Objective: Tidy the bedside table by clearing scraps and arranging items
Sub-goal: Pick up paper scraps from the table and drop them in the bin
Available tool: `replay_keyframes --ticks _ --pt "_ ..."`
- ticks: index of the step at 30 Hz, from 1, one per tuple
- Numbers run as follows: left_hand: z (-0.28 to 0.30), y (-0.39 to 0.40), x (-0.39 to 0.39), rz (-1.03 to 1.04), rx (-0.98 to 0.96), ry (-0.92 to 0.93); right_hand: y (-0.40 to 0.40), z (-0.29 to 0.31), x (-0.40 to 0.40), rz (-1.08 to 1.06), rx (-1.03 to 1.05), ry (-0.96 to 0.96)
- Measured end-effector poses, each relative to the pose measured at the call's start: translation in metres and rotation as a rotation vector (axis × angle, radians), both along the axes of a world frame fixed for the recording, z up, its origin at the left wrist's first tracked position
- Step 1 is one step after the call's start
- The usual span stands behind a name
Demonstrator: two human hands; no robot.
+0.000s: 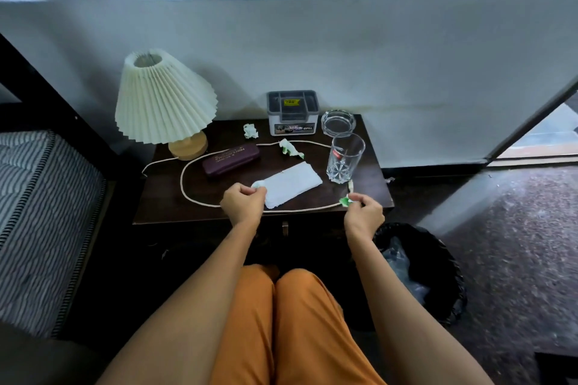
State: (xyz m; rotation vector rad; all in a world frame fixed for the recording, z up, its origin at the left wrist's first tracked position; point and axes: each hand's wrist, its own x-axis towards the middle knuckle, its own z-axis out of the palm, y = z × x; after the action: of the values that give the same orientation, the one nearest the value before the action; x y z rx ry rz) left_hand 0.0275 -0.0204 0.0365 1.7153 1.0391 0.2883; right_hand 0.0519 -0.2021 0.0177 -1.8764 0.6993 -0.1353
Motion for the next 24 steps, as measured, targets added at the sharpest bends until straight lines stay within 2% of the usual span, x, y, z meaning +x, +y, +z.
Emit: replay_keyframes --ticks 4,11,16,20,24 --pt "-0.012 -0.043 -0.008 -0.077 -0.091 -0.018 -0.025 -0.008 -0.018 -0.034 0.080 0.031" --pt "-0.041 -0.142 -0.030 -0.328 -0.121 0.100 -0.088 -0.036 -0.054 -0.021 -0.019 0.110" --pt "-0.078 -0.202 -0.040 -0.477 -0.198 0.190 -0.137 -0.064 -0.070 -0.097 0.022 0.169" --pt "-0.109 -0.239 -0.043 -0.492 -0.212 0.247 -0.168 -0.083 -0.083 -0.212 0.080 0.221" --pt "-0.124 -0.266 -0.046 -0.487 -0.247 0.316 -0.186 -0.100 -0.089 -0.177 0.093 0.316"
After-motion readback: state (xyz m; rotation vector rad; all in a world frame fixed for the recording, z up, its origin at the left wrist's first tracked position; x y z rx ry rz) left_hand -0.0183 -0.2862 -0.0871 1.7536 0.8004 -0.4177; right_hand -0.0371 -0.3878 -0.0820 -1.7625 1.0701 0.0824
